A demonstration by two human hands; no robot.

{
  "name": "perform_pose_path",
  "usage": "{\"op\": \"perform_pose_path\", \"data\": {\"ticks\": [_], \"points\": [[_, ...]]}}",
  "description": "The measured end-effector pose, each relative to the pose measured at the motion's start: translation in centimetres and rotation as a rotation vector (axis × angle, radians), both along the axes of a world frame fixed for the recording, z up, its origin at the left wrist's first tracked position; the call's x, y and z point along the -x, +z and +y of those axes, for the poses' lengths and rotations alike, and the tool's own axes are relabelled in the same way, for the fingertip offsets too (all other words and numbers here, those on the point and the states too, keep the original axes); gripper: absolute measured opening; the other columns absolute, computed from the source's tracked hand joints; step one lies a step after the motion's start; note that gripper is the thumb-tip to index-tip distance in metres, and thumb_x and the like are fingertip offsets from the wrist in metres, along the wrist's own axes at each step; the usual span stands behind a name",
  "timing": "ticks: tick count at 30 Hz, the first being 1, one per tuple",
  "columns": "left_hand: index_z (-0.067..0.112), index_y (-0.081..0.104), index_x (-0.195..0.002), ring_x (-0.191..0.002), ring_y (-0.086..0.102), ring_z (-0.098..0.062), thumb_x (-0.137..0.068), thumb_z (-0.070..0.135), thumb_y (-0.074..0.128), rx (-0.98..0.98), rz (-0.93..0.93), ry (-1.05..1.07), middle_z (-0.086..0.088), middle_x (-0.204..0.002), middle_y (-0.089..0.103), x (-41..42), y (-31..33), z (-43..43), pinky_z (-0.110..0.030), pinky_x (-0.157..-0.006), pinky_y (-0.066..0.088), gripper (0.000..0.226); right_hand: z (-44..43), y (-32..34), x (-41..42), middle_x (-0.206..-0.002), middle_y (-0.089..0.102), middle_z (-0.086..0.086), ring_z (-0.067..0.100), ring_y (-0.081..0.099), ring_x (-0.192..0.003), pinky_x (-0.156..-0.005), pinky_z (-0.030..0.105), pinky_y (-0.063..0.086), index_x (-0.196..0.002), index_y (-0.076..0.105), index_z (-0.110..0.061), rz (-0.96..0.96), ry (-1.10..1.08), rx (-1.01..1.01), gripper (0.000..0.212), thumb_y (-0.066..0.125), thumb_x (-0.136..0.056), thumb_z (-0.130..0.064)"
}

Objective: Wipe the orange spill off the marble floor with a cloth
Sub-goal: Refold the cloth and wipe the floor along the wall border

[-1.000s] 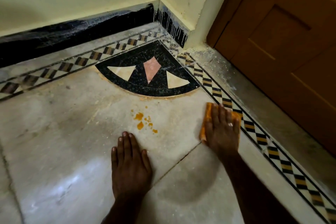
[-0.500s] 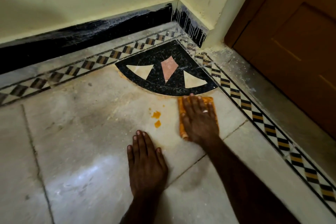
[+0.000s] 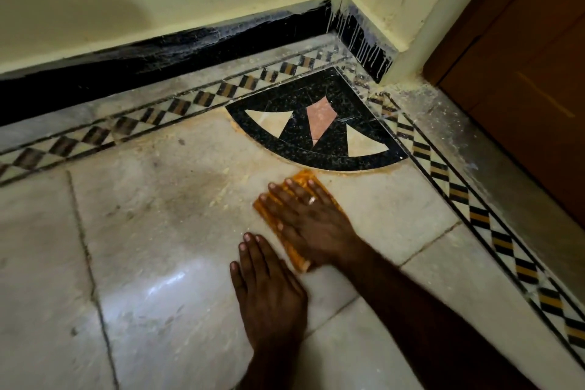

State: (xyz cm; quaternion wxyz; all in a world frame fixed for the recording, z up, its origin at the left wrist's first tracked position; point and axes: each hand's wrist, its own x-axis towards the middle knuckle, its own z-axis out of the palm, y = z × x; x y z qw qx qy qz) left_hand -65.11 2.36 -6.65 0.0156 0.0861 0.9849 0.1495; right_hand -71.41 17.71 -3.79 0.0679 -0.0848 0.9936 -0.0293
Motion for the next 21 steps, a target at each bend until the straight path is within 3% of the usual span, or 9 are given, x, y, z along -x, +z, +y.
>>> {"op": "perform_pose_path", "data": {"ticks": [5,8,11,16,21], "points": [[-0.001,0.026,-0.155,-0.149,0.031,-0.035,-0.101,0.029,0.035,0.005,0.031,0.001,-0.021,-0.162,0.027,0.1,0.3,0.3,-0.053,-0.122,0.021,0.063,3.4,0.0,0.5,-0.172,0.005,-0.005,0.023,0.006,-0.159,-0.127,0.05,0.0,-0.163,0.007,-0.034,-0.034,-0.291,-0.027,0.065,0.015,-0.101,-0.05],[0.0,0.025,-0.156,-0.15,0.03,-0.035,-0.101,0.034,0.038,-0.004,0.056,0.012,-0.02,-0.163,0.027,0.0,0.1,0.4,-0.054,-0.122,0.021,0.066,1.5,-0.1,-3.6,-0.17,0.019,0.002,0.029,0.021,-0.156,-0.124,0.055,0.011,-0.163,0.021,-0.029,0.034,-0.401,-0.007,0.067,0.028,-0.098,-0.046],[-0.001,0.023,-0.156,-0.152,0.024,-0.037,-0.096,0.035,0.043,0.039,0.042,-0.025,-0.022,-0.163,0.023,0.0,-0.3,0.4,-0.056,-0.122,0.02,0.073,-2.1,-0.3,-4.9,-0.17,0.02,-0.001,0.027,0.021,-0.156,-0.124,0.055,0.016,-0.162,0.023,-0.032,0.015,-0.271,0.032,0.064,0.032,-0.101,-0.047],[-0.001,0.027,-0.155,-0.151,0.027,-0.035,-0.098,0.034,0.041,0.042,0.043,0.017,-0.021,-0.162,0.026,0.1,-0.5,0.6,-0.056,-0.121,0.023,0.068,-2.0,0.2,3.5,-0.171,0.015,-0.006,0.023,0.012,-0.158,-0.127,0.05,0.006,-0.162,0.017,-0.039,-0.058,0.04,0.057,0.061,0.021,-0.102,-0.05],[0.001,0.025,-0.156,-0.15,0.03,-0.034,-0.101,0.036,0.036,0.042,0.046,0.004,-0.02,-0.162,0.028,0.2,-0.1,0.6,-0.054,-0.121,0.022,0.067,1.0,0.8,7.0,-0.172,0.005,-0.005,0.023,0.003,-0.159,-0.127,0.051,-0.005,-0.163,0.003,-0.039,-0.057,-0.177,0.024,0.063,0.011,-0.101,-0.051]]}}
